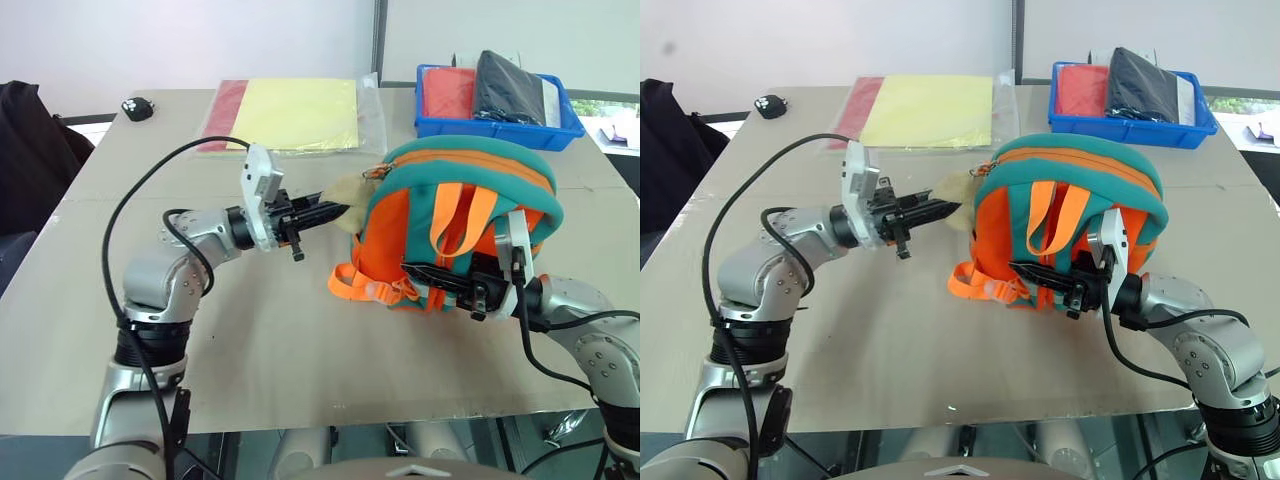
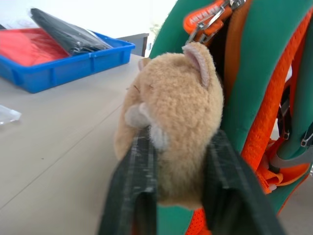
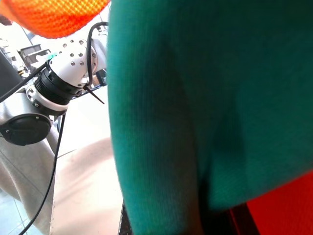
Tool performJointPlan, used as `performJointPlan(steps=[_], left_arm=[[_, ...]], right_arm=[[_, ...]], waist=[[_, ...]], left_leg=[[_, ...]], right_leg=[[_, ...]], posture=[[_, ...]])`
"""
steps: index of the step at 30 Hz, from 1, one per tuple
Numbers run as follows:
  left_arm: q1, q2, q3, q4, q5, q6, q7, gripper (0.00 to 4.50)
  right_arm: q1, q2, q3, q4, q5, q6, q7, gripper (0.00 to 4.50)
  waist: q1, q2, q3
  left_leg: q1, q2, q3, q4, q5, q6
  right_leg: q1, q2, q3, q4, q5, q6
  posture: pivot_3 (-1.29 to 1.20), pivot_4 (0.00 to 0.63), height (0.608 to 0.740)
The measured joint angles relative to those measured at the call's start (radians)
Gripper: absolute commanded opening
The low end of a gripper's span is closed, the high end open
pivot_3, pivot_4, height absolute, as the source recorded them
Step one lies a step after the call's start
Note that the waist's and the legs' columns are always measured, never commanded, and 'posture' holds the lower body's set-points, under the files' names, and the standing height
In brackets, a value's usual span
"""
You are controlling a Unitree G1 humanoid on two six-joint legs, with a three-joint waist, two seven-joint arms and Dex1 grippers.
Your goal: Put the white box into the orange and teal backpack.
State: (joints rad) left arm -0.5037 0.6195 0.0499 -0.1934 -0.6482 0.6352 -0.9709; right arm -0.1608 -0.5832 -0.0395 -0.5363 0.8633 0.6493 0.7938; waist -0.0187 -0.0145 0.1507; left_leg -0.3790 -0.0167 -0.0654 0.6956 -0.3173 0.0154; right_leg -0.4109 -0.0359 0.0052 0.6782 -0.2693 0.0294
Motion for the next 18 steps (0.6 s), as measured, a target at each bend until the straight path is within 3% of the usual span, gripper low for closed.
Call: performJointPlan(steps=[4, 9, 13, 18], left_arm=[[0.065, 0.142, 0.015, -0.020, 0.020, 0.008, -0.053, 0.11], [0.116, 0.227, -0.057, 0.035, 0.165, -0.085, -0.074, 0.11], [0.120, 0.213, -0.166, 0.095, 0.305, -0.170, -0.035, 0.11], [0.079, 0.147, -0.177, 0.154, 0.372, -0.220, 0.026, 0.01]], right_arm=[[0.007, 0.000, 0.002, 0.000, 0.000, 0.001, 0.000, 0.00], [0.002, 0.007, 0.014, 0.000, -0.007, 0.001, 0.000, 0.00], [-0.001, 0.011, 0.023, 0.000, -0.012, 0.001, 0.000, 0.00], [-0.002, 0.011, 0.023, 0.000, -0.015, 0.001, -0.007, 0.00]], waist=[[0.002, 0.000, 0.000], [0.007, 0.001, 0.000], [0.007, 0.001, 0.000], [0.008, 0.001, -0.001]], left_leg=[[0.001, 0.000, 0.000, -0.001, 0.000, 0.000], [0.002, 0.000, 0.000, -0.002, 0.000, 0.000], [0.001, 0.000, 0.000, -0.002, 0.000, 0.000], [0.001, 0.000, 0.000, -0.001, 0.000, 0.000]], right_leg=[[0.000, 0.000, 0.001, 0.000, 0.000, 0.000], [0.000, 0.000, 0.001, 0.000, 0.000, 0.000], [0.000, 0.000, 0.001, 0.000, 0.000, 0.000], [0.000, 0.000, 0.001, 0.001, 0.000, 0.000]], posture=[[0.00, 0.150, 0.740], [0.00, 0.150, 0.740], [0.00, 0.150, 0.740], [0.00, 0.150, 0.740]])
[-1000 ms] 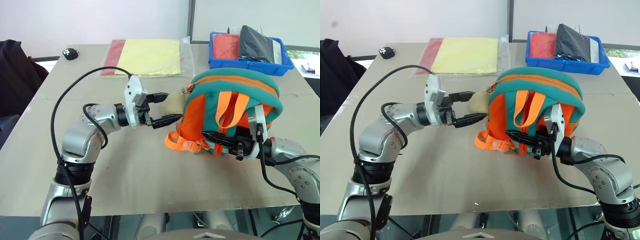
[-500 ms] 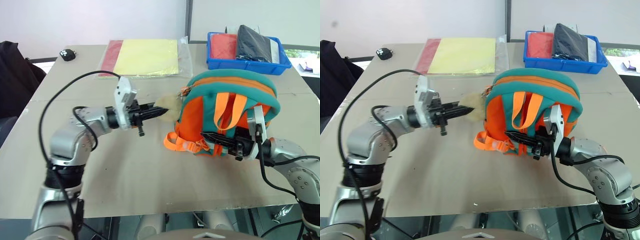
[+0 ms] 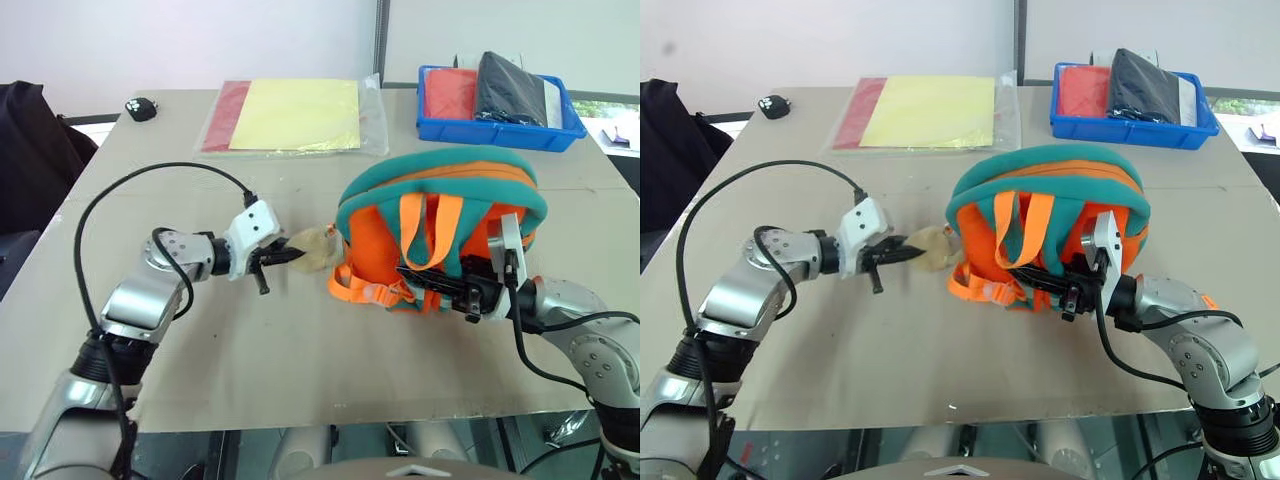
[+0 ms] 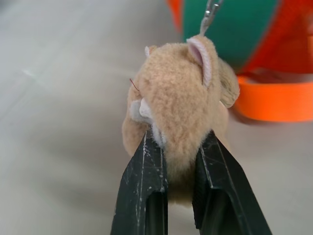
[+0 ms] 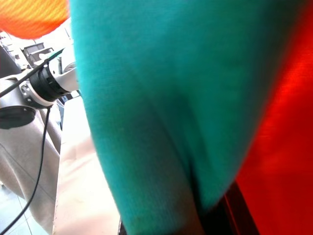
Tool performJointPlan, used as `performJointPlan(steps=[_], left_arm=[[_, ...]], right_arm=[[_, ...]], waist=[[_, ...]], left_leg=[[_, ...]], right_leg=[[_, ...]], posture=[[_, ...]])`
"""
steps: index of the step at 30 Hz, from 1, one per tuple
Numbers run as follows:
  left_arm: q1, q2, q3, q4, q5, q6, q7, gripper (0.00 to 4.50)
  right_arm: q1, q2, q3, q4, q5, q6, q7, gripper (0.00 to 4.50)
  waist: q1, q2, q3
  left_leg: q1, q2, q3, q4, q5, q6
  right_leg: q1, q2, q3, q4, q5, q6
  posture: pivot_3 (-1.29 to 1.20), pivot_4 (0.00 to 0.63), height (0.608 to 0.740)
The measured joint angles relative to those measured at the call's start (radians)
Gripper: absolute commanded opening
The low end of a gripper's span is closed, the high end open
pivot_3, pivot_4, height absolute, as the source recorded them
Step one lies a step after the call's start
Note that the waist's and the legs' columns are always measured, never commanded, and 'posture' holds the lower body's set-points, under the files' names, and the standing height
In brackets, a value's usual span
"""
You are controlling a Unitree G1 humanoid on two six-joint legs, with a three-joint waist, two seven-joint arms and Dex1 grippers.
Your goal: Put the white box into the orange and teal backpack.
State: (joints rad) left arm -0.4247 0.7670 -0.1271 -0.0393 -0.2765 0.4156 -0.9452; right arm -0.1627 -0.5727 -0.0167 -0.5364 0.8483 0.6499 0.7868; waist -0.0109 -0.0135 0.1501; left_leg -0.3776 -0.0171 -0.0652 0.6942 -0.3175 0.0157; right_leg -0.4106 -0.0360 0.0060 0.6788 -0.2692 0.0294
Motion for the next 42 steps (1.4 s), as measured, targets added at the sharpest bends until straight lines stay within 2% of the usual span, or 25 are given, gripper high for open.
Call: performJointPlan(steps=[6, 11, 12, 16, 17, 19, 24, 27, 31, 34, 37, 42], left_arm=[[0.020, 0.027, -0.042, -0.009, 0.095, -0.119, -0.011, 0.00], [0.044, -0.059, 0.004, -0.007, 0.059, -0.105, 0.014, 0.00], [0.055, -0.066, 0.022, -0.008, 0.031, -0.093, 0.007, 1.06], [0.097, -0.076, 0.115, -0.036, -0.114, -0.014, -0.039, 2.91], [0.106, -0.071, 0.147, -0.053, -0.157, 0.012, -0.051, 3.52], [0.131, -0.038, 0.206, -0.085, -0.226, 0.042, -0.094, 4.45], [0.243, 0.064, 0.287, -0.089, -0.266, 0.054, -0.192, 4.50], [0.346, 0.109, 0.329, -0.069, -0.258, 0.020, -0.247, 4.50], [0.398, 0.092, 0.352, -0.095, -0.264, 0.012, -0.245, 4.50], [0.447, 0.064, 0.353, -0.139, -0.276, 0.014, -0.227, 4.50], [0.571, -0.055, 0.353, -0.288, -0.284, 0.018, -0.114, 4.50], [0.686, -0.139, 0.315, -0.398, -0.235, -0.014, 0.009, 4.50]], right_arm=[[-0.001, 0.001, 0.000, 0.000, -0.003, 0.000, -0.004, 0.00], [-0.006, 0.002, 0.000, 0.002, -0.006, 0.000, -0.007, 0.00], [-0.009, 0.003, 0.001, 0.002, -0.006, 0.000, -0.007, 0.00], [-0.012, 0.002, 0.000, 0.006, -0.003, 0.001, -0.003, 0.00], [-0.012, 0.002, -0.001, 0.006, 0.001, 0.002, -0.002, 0.00], [-0.012, -0.001, -0.006, 0.007, 0.008, 0.003, -0.001, 0.77], [-0.006, -0.034, -0.052, 0.011, 0.033, 0.012, -0.003, 2.91], [0.099, -0.125, -0.174, 0.003, 0.109, 0.041, 0.040, 4.47], [0.241, -0.192, -0.331, -0.033, 0.212, 0.069, 0.086, 4.47], [0.346, -0.214, -0.417, -0.052, 0.216, 0.062, 0.123, 4.47], [0.529, -0.171, -0.502, 0.001, 0.047, -0.101, 0.184, 4.47], [0.549, -0.091, -0.493, 0.285, -0.230, -0.475, 0.282, 4.47]], waist=[[-0.003, 0.001, -0.001], [0.003, 0.002, -0.001], [0.003, 0.002, -0.001], [-0.002, 0.001, -0.001], [-0.004, 0.001, -0.001], [-0.006, 0.001, -0.001], [-0.004, 0.002, 0.000], [0.011, 0.002, 0.000], [0.027, 0.002, 0.000], [0.025, 0.001, 0.000], [0.026, 0.002, -0.001], [0.022, 0.002, -0.001]], left_leg=[[0.002, 0.000, 0.001, -0.002, 0.000, 0.000], [0.002, 0.000, 0.001, -0.002, -0.002, 0.003], [0.002, 0.000, 0.001, -0.002, -0.002, 0.003], [0.000, 0.000, 0.001, -0.003, 0.000, 0.000], [0.000, 0.000, 0.001, -0.003, 0.000, 0.000], [0.000, 0.000, 0.001, -0.004, 0.000, 0.000], [0.000, 0.000, 0.001, -0.006, 0.000, 0.000], [-0.001, 0.000, 0.000, -0.007, 0.000, 0.000], [-0.001, 0.000, 0.000, -0.007, -0.001, 0.002], [-0.001, 0.001, 0.000, -0.007, -0.002, 0.004], [-0.001, 0.001, 0.002, -0.008, -0.003, 0.005], [0.006, 0.001, 0.005, -0.009, -0.004, 0.006]], right_leg=[[0.000, 0.000, 0.002, 0.000, 0.000, 0.000], [0.001, 0.000, 0.001, 0.000, 0.000, 0.000], [0.001, 0.000, 0.001, 0.000, 0.000, 0.000], [-0.002, 0.000, 0.001, -0.001, 0.000, 0.000], [-0.002, 0.000, 0.001, -0.001, 0.000, 0.000], [-0.002, 0.000, 0.002, -0.001, 0.000, 0.000], [-0.002, -0.001, 0.002, -0.003, 0.000, 0.000], [-0.002, -0.002, 0.000, -0.007, 0.000, 0.000], [-0.001, -0.003, -0.001, -0.007, 0.000, 0.000], [0.000, -0.002, 0.000, -0.008, 0.000, 0.000], [0.001, -0.003, 0.001, -0.010, 0.000, 0.000], [0.005, -0.002, 0.004, -0.009, 0.001, 0.001]], posture=[[0.00, 0.150, 0.740], [0.00, 0.150, 0.740], [0.00, 0.150, 0.740], [0.00, 0.150, 0.740], [0.00, 0.150, 0.740], [0.00, 0.150, 0.740], [0.00, 0.150, 0.740], [0.00, 0.150, 0.740], [0.00, 0.150, 0.740], [0.00, 0.150, 0.740], [0.00, 0.150, 0.740], [0.00, 0.150, 0.740]])
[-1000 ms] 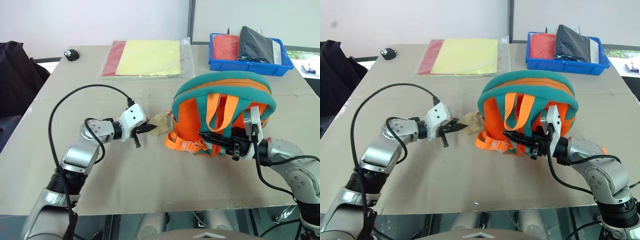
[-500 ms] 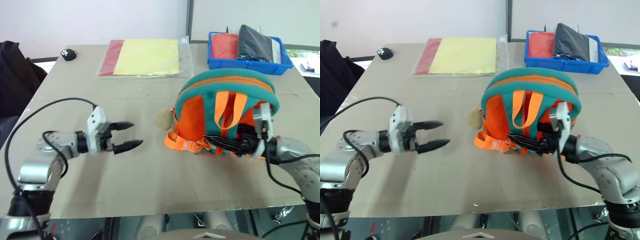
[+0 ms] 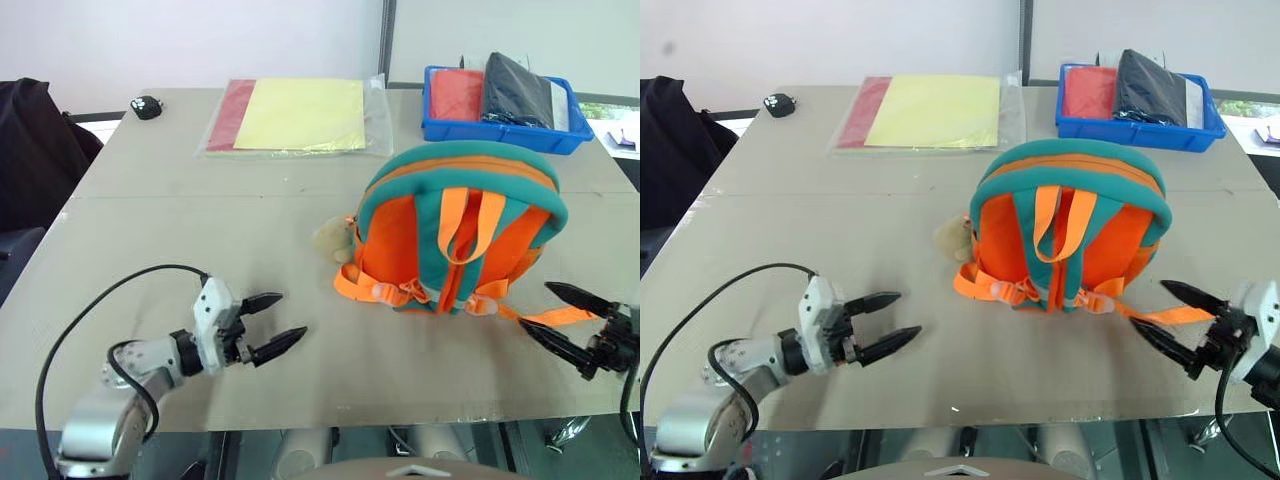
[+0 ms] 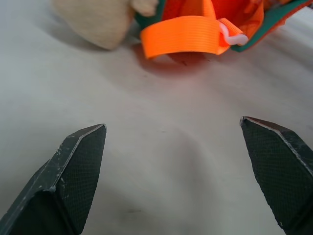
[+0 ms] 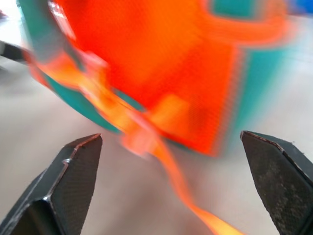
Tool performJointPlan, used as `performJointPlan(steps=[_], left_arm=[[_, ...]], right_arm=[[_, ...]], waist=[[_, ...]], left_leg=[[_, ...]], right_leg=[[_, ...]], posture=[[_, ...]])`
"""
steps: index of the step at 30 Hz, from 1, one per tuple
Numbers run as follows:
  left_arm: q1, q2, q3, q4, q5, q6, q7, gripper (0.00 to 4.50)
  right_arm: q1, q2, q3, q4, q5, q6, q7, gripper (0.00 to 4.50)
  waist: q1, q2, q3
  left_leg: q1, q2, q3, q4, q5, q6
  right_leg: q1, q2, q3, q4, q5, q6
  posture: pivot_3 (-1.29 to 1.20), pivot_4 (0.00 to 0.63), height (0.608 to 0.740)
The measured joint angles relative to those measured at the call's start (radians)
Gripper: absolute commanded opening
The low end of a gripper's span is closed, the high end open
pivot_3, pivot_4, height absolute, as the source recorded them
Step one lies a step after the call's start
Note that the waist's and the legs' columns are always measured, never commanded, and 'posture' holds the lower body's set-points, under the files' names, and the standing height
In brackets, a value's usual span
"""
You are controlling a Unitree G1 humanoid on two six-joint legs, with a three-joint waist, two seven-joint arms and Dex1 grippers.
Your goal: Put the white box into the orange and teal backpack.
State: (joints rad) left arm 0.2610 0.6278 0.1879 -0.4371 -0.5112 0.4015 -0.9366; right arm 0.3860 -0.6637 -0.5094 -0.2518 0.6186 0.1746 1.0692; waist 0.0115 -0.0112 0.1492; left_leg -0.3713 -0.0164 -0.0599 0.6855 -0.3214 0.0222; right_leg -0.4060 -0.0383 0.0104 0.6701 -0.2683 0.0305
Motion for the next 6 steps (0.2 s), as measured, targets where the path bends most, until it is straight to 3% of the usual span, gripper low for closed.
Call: performJointPlan(steps=[2, 6], left_arm=[[0.054, -0.030, -0.003, -0.016, 0.053, -0.069, 0.037, 4.50], [0.152, -0.054, -0.036, -0.016, 0.139, -0.166, 0.065, 4.50]], right_arm=[[-0.001, 0.024, 0.020, 0.132, -0.074, -0.144, 0.054, 4.47], [0.017, 0.091, 0.051, 0.238, -0.105, -0.263, 0.105, 4.47]], waist=[[0.000, 0.002, 0.001], [0.001, 0.006, -0.001]], left_leg=[[0.013, 0.001, 0.001, -0.004, -0.001, 0.001], [0.014, 0.001, 0.001, -0.006, -0.001, 0.001]], right_leg=[[0.011, 0.000, 0.000, -0.002, -0.001, -0.001], [0.013, 0.001, 0.001, -0.004, -0.001, -0.001]], posture=[[0.00, 0.150, 0.740], [0.00, 0.150, 0.740]])
